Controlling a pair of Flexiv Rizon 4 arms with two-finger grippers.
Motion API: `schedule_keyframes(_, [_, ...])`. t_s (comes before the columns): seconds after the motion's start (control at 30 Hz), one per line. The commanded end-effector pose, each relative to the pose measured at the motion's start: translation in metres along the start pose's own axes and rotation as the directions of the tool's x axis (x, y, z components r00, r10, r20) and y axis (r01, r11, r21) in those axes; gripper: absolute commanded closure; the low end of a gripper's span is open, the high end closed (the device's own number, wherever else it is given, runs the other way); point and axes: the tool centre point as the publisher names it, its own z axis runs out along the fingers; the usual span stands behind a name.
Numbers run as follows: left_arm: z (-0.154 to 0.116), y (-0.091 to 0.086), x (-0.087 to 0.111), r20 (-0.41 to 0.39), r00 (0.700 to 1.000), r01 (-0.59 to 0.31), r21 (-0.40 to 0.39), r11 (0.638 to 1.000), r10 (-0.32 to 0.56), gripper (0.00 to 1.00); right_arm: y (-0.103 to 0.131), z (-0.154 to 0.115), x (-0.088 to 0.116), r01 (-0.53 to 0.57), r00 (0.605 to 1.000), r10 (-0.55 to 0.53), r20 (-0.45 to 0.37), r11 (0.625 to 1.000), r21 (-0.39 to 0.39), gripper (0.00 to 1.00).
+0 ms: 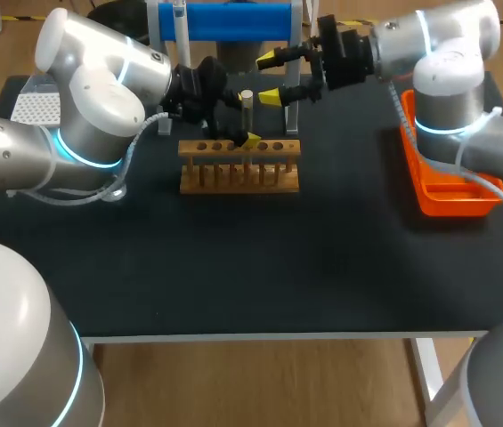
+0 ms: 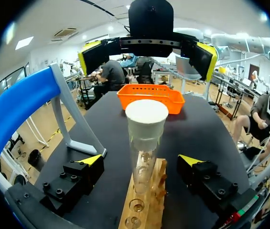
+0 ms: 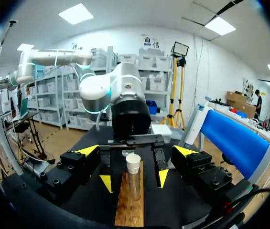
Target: Invert the test tube, pick up the pipette, mount the tip to pipette, aspirate from beaker and dispense into the tube, eject the tip, return the pipette, and cap with the stopper.
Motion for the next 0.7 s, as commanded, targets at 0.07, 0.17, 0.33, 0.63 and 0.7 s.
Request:
schedule_keyframes(0.07, [0.0,0.0,-0.001,-0.005,1.0,0.0,-0.002,1.0,0.0,0.0,-0.002,-0.002,-0.001,-0.01,0.999,0.006,-0.032,0.992,-0.126,0.83])
schedule_keyframes(0.17, [0.0,0.0,-0.001,-0.005,1.0,0.0,-0.002,1.0,0.0,0.0,0.0,-0.001,-0.001,-0.024,0.998,0.016,-0.052,0.987,-0.157,1.0])
schedule_keyframes(0.33, [0.0,0.0,-0.001,-0.005,1.0,0.0,-0.002,1.0,0.0,0.0,0.002,0.002,0.0,-0.043,0.997,0.032,-0.067,0.985,-0.166,1.0])
schedule_keyframes(0.63, [0.0,0.0,-0.001,-0.005,1.0,0.0,-0.002,1.0,0.0,0.0,0.004,0.008,0.003,-0.052,0.995,0.034,-0.094,0.98,-0.19,1.0])
schedule_keyframes(0.7, [0.0,0.0,-0.001,-0.005,1.0,0.0,-0.002,1.0,0.0,0.0,0.004,0.009,0.002,-0.056,0.995,0.037,-0.098,0.979,-0.195,1.0])
